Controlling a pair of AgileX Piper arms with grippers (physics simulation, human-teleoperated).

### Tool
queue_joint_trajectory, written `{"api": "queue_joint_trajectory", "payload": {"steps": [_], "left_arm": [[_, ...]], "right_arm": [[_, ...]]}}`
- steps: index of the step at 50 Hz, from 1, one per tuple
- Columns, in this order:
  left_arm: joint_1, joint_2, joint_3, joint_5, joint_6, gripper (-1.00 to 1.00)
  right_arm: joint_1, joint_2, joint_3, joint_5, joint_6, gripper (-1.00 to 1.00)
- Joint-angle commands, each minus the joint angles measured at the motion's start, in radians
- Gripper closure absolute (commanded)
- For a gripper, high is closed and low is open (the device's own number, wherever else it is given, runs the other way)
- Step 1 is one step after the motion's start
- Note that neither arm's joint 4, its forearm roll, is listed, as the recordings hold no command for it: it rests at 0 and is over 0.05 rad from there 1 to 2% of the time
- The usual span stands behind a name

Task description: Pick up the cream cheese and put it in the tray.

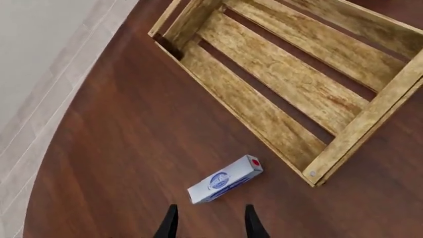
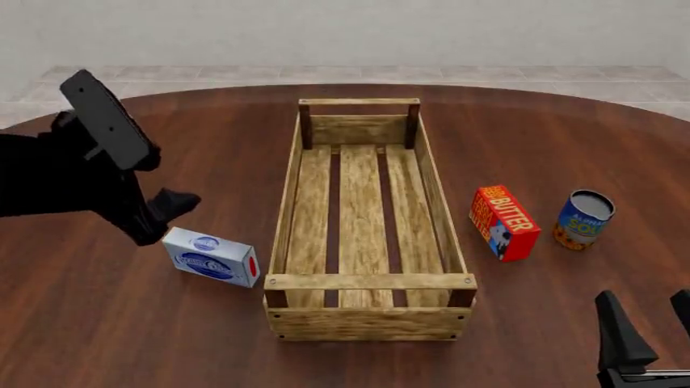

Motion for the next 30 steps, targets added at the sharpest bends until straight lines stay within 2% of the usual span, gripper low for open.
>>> {"api": "queue_joint_trajectory", "payload": {"steps": [1,7,8,13,19,23,30], "left_arm": [[-0.047,-0.023,0.013,0.054,0.039,-1.0],[-0.018,-0.009,0.012,0.062,0.057,-1.0],[0.015,0.02,-0.003,0.067,0.052,-1.0],[0.026,0.024,0.018,0.077,0.056,-1.0],[0.003,0.004,0.053,0.093,0.045,-1.0],[0.008,-0.009,0.105,0.073,0.095,-1.0],[0.014,0.007,0.105,0.056,0.098,-1.0]], "right_arm": [[0.0,0.0,-0.001,0.001,0.001,-1.0],[0.0,-0.001,-0.002,0.002,0.0,-1.0],[0.0,0.0,-0.001,0.001,0.0,-1.0],[0.0,0.0,0.0,0.001,0.0,-1.0],[0.0,0.0,-0.001,0.002,0.0,-1.0],[0.0,0.0,0.0,0.0,0.0,-1.0],[-0.001,0.0,0.0,0.0,0.0,-1.0]]}}
